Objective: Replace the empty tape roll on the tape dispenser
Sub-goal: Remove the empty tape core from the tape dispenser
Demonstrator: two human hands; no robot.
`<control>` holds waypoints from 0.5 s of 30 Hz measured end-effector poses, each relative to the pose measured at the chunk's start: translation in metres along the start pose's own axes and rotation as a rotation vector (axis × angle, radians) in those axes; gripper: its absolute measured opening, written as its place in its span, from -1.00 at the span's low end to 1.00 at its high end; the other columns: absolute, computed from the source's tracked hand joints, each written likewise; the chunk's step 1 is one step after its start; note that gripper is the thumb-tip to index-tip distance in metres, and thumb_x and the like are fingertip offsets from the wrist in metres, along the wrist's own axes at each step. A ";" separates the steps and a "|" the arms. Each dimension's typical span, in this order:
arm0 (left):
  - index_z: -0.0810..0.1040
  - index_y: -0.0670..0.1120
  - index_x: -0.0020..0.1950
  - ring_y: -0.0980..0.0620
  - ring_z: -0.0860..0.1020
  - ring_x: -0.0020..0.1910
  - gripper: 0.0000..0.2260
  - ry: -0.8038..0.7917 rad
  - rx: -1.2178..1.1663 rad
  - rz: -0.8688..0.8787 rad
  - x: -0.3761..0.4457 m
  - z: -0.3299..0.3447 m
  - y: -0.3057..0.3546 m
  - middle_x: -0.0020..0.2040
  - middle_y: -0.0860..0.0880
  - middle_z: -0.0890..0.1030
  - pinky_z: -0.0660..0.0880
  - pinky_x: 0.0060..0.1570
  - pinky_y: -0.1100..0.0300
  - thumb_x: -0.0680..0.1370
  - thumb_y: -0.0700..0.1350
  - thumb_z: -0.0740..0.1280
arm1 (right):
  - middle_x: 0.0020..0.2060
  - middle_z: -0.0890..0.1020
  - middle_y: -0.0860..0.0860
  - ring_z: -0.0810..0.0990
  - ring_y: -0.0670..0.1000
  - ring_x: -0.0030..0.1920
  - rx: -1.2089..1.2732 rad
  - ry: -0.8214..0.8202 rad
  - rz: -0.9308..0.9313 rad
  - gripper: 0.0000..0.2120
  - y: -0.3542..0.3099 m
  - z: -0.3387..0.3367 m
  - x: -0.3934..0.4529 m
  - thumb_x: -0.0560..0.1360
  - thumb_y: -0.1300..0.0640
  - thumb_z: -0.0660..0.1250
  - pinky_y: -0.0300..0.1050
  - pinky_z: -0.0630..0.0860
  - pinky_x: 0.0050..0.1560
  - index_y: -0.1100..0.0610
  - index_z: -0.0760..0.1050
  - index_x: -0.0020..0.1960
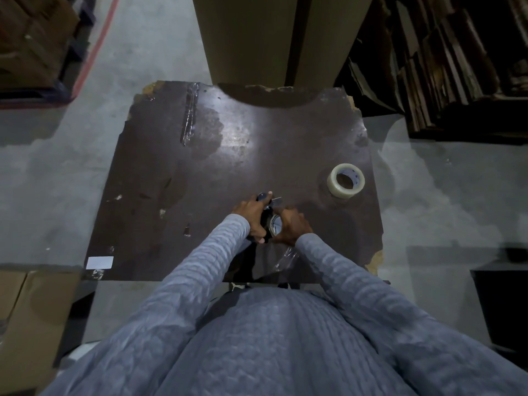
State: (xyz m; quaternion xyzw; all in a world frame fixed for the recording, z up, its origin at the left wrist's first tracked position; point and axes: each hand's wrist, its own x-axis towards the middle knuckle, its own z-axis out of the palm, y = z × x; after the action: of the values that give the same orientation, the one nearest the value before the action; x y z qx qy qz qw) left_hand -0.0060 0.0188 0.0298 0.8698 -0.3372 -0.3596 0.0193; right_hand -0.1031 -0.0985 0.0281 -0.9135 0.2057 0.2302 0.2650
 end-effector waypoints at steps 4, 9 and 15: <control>-0.09 0.16 0.63 -0.28 0.45 0.39 0.23 0.010 -0.026 -0.009 0.001 0.002 0.002 0.53 -0.11 0.25 0.54 0.26 -0.09 0.17 -0.04 0.64 | 0.32 0.51 0.15 0.56 0.26 0.30 0.001 0.013 0.017 -0.24 0.003 0.001 0.001 0.32 -0.06 0.58 0.09 0.54 0.30 0.03 0.38 0.44; -0.11 0.16 0.63 -0.28 0.44 0.40 0.23 0.016 -0.033 -0.008 0.003 0.005 0.001 0.54 -0.12 0.23 0.53 0.28 -0.10 0.17 -0.03 0.62 | 0.44 0.34 0.18 0.46 0.31 0.38 0.130 0.028 0.200 -0.09 0.004 0.003 0.003 0.31 -0.13 0.57 0.13 0.49 0.35 0.06 0.22 0.52; -0.13 0.15 0.63 -0.28 0.42 0.42 0.24 0.013 -0.036 -0.015 0.003 0.005 0.001 0.56 -0.11 0.21 0.51 0.31 -0.11 0.18 -0.02 0.64 | 0.30 0.55 0.18 0.54 0.24 0.33 0.105 0.049 0.150 -0.18 0.004 0.002 0.001 0.23 -0.09 0.62 0.05 0.50 0.31 0.15 0.42 0.38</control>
State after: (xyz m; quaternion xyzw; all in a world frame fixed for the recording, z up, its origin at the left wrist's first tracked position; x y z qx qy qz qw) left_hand -0.0082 0.0173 0.0251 0.8742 -0.3240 -0.3601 0.0346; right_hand -0.1051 -0.1007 0.0247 -0.8858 0.2917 0.2156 0.2896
